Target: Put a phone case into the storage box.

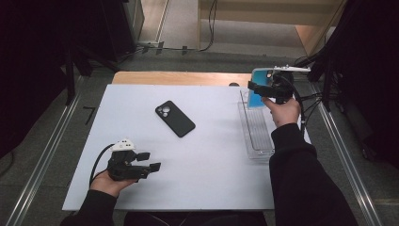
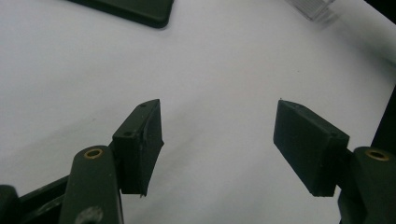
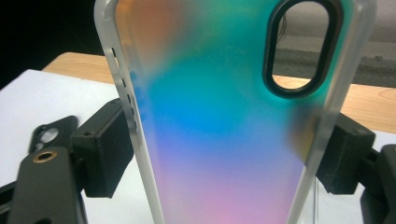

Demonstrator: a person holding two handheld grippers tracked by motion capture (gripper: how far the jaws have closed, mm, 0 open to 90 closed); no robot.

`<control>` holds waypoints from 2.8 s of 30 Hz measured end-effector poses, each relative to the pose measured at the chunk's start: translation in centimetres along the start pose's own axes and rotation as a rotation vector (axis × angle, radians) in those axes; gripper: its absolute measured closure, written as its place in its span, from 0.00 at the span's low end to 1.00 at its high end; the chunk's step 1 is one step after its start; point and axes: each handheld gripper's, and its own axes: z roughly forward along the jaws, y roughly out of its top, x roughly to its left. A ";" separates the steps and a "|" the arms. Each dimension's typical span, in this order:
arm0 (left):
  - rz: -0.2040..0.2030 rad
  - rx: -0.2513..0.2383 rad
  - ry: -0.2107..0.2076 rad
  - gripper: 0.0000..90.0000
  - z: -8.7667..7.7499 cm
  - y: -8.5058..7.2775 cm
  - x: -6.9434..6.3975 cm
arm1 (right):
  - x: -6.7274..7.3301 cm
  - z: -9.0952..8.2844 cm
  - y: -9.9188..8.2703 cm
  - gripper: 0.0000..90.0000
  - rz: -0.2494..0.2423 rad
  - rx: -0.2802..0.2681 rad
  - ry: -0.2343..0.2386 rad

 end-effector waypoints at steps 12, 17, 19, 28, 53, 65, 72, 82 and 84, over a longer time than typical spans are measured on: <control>0.004 0.001 0.004 0.37 0.1 0.0 0.0 | -1.3 4.2 0.9 0.18 0.006 0.035 -0.074; 0.009 0.008 0.003 0.37 0.2 0.0 0.0 | -1.8 5.7 0.4 0.18 0.021 0.049 -0.090; 0.008 0.007 0.004 0.37 0.2 0.0 0.0 | -2.1 6.2 0.2 0.18 0.036 0.036 -0.100; 0.005 0.007 -0.002 0.37 0.4 0.0 0.0 | -3.2 8.7 -1.0 0.18 0.082 0.094 -0.114; 0.018 0.022 -0.002 0.37 0.5 0.1 0.1 | -3.2 9.4 -1.4 0.13 0.077 0.124 -0.108; 0.013 0.020 -0.001 0.37 0.5 0.1 0.1 | -2.9 9.0 -1.4 0.00 0.054 0.140 -0.115; 0.008 0.023 0.002 0.37 0.5 0.1 0.2 | -2.3 6.9 -0.9 0.00 0.047 0.132 -0.135; 0.018 0.036 -0.001 0.37 0.7 0.4 0.1 | -0.1 3.4 -1.1 0.00 0.002 0.162 -0.039; 0.023 0.034 -0.008 0.37 0.7 0.5 0.0 | 0.3 2.9 -1.3 0.00 -0.012 0.160 -0.018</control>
